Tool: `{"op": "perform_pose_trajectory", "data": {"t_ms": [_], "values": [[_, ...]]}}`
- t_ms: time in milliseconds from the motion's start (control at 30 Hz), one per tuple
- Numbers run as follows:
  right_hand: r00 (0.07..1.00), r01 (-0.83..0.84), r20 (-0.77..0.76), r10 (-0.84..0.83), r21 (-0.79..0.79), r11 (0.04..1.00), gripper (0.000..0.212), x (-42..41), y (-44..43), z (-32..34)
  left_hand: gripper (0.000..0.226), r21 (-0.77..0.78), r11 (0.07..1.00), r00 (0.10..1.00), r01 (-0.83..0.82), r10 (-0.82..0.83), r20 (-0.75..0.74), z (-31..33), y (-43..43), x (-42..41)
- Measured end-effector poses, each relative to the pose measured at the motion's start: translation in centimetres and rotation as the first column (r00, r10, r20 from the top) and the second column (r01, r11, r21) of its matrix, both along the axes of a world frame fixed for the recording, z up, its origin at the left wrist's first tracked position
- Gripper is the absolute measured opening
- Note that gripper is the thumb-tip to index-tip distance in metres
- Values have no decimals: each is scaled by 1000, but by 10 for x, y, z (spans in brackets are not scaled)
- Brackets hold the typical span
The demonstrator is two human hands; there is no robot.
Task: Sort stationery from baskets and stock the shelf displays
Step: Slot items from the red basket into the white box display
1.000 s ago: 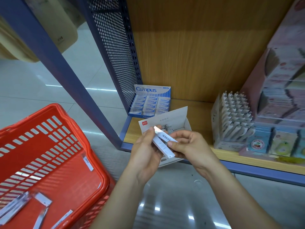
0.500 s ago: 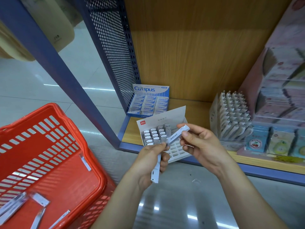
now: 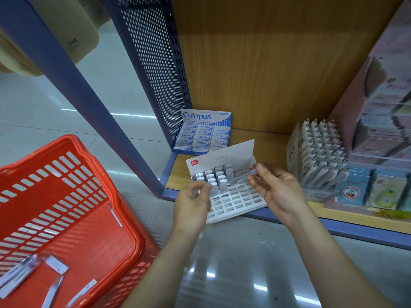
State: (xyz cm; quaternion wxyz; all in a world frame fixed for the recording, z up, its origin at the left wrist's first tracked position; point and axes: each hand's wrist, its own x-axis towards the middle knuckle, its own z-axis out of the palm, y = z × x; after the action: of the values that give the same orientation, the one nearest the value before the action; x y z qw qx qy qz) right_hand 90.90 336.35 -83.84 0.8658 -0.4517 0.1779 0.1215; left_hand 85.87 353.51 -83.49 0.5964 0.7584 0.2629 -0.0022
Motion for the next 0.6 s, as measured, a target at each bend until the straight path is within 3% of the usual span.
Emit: {"op": "perform_pose_trajectory", "data": {"t_ms": [67,133,400,600], "values": [[1000,-10,3,10,-110,994,2,7,6,-6,10,191,981,998,-46,37,52,-3,9,1],[999,-35,9,38,-207,978,1,13,12,-13,6,264,964,999,-26,14,49,-4,12,1],[995,-100,-17,100,-329,939,20,27,18,-22,8,315,948,997,42,-60,48,-4,11,11],[974,-215,-49,219,-482,849,26,35,21,-20,9,303,947,988,104,-134,77,-5,9,16]]}}
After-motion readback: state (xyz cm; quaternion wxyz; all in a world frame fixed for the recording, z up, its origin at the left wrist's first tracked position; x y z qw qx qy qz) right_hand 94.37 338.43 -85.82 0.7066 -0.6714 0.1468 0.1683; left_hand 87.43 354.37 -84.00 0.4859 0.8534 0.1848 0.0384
